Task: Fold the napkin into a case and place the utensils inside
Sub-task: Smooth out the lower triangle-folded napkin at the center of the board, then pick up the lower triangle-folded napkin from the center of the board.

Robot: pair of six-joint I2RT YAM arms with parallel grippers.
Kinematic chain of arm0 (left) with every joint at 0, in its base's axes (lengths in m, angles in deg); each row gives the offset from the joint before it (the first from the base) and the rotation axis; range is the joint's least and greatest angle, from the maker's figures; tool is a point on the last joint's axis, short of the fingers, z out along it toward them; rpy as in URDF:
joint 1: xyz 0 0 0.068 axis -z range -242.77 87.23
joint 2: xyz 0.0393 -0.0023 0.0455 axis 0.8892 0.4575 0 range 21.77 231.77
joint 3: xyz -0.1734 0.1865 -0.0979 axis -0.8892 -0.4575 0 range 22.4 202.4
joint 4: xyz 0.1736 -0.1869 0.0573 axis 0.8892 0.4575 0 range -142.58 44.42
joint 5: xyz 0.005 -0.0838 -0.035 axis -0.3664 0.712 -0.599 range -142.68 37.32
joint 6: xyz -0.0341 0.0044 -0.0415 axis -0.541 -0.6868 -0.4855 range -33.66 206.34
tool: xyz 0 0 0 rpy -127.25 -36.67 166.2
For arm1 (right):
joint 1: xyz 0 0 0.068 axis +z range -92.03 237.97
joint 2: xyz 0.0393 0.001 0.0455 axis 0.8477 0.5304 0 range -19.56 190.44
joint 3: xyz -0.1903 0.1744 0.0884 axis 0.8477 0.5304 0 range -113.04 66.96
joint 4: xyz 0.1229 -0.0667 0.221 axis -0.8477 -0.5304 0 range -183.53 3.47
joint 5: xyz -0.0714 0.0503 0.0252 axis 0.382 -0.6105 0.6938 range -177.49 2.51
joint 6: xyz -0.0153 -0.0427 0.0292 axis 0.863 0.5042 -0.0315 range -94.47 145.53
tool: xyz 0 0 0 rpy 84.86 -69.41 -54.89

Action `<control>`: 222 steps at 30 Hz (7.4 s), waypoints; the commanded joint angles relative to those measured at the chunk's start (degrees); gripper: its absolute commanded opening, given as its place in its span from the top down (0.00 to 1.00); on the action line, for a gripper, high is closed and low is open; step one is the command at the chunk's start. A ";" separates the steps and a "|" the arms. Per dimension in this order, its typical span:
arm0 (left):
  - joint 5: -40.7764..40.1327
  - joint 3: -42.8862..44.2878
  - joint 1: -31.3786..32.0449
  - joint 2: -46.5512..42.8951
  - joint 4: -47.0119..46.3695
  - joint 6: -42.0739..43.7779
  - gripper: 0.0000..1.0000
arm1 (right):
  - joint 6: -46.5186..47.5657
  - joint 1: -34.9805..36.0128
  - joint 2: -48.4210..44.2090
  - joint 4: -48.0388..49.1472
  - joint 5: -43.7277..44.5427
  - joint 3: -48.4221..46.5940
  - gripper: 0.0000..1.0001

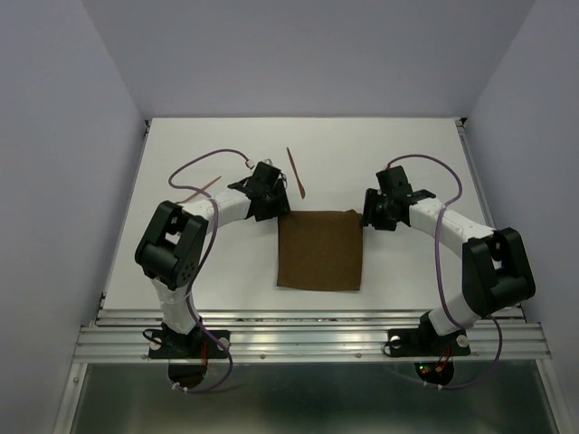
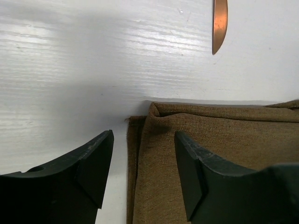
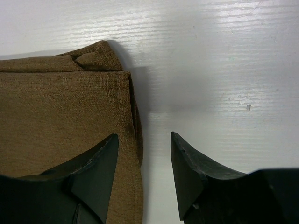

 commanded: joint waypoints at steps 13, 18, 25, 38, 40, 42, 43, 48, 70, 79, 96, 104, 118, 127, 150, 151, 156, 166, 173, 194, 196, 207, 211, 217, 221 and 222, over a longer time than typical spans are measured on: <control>-2.06 -0.59 0.22 0.03 0.91 -3.89 0.33 | 0.62 -0.38 -0.73 1.77 -0.95 0.07 0.46; -2.84 1.69 1.01 2.67 2.83 -4.59 0.40 | 0.53 -0.38 -0.65 1.77 -1.03 0.07 0.46; -2.77 3.36 1.10 5.92 4.33 -5.39 0.57 | 0.71 -0.38 -0.82 1.77 -1.03 0.25 0.46; 8.04 0.73 -1.44 2.94 -4.10 -0.11 1.00 | 1.06 -0.90 -1.61 1.59 -1.30 0.87 0.46; 9.71 -0.67 -2.42 2.15 -5.41 -0.03 1.00 | 1.06 -0.90 -1.53 1.77 -1.30 1.13 0.46; 9.81 -1.12 -3.03 2.06 -5.51 0.41 1.00 | 0.97 -0.90 -1.26 1.94 -1.30 1.22 0.46; 10.07 -1.20 -3.12 1.97 -5.51 0.59 1.00 | 0.80 -0.90 -1.17 2.29 -1.30 1.30 0.46; 10.86 -1.12 -3.21 2.14 -5.25 1.29 0.91 | 0.27 -1.43 -0.82 3.61 -4.11 0.95 0.46; 11.74 -0.41 -3.82 5.40 -5.33 3.22 1.00 | -1.14 -2.49 5.68 8.71 -8.42 -1.42 0.49; 14.90 -1.12 -4.27 6.27 -6.56 4.90 1.00 | -4.99 -6.26 3.40 17.05 -13.95 4.02 0.54; 15.96 -1.29 -4.44 6.98 -6.74 5.86 1.00 | -10.98 -8.29 2.96 24.53 -16.14 6.84 0.63; 16.58 -1.21 -4.44 7.24 -6.74 6.04 1.00 | -10.89 -8.29 4.10 26.81 -19.23 5.79 0.88; 17.81 -1.38 -4.44 5.57 -6.74 7.18 1.00 | -10.98 -8.29 3.22 28.83 -22.83 5.87 0.99; 18.25 -1.65 -4.44 5.75 -6.74 7.09 1.00 | -11.60 -8.29 5.68 30.77 -20.03 6.40 0.99; 18.16 -0.77 -4.53 6.89 -6.74 6.74 1.00 | -3.87 -8.29 1.11 19.61 -14.39 7.02 0.43; 18.24 -0.77 -4.44 6.89 -6.74 6.66 1.00 | -3.69 -8.29 2.42 19.70 -15.44 6.84 0.43; 18.33 -1.20 -4.44 6.37 -6.74 6.74 1.00 | -2.81 -8.29 5.76 19.00 -18.26 4.74 0.43; 18.86 -0.59 -4.53 6.71 -6.74 7.01 1.00 | -2.63 -8.29 11.13 21.62 -17.29 3.94 0.59; 18.60 -0.50 -4.53 5.92 -6.30 6.83 1.00 | -3.69 -8.29 5.95 23.56 -16.33 5.08 0.97; 18.07 -4.37 -4.88 2.50 -10.61 2.52 0.57 | -3.42 -8.29 7.17 20.93 -15.27 4.12 0.82; 16.76 -4.54 -4.88 1.27 -10.26 2.26 0.47 | -3.34 -8.29 6.83 20.58 -14.66 4.20 0.56; 9.21 -1.56 -2.25 -0.32 -5.25 -1.16 0.45 | -2.98 -8.29 1.38 15.75 -7.89 3.33 0.37; 7.96 0.37 -1.02 1.52 -3.31 -1.78 0.45 | -2.72 -8.29 0.24 14.69 -6.75 3.06 0.37; 8.14 1.43 -0.40 3.37 -3.49 -3.54 0.46 | -2.46 -8.29 0.41 14.07 -7.19 2.97 0.37; 7.88 2.66 -0.31 4.86 -3.40 -3.63 0.55 | -2.37 -8.29 1.02 13.98 -7.97 2.97 0.37; 7.79 2.92 -0.31 5.22 -3.31 -3.63 0.58 | -2.28 -8.29 1.02 14.07 -8.06 3.06 0.37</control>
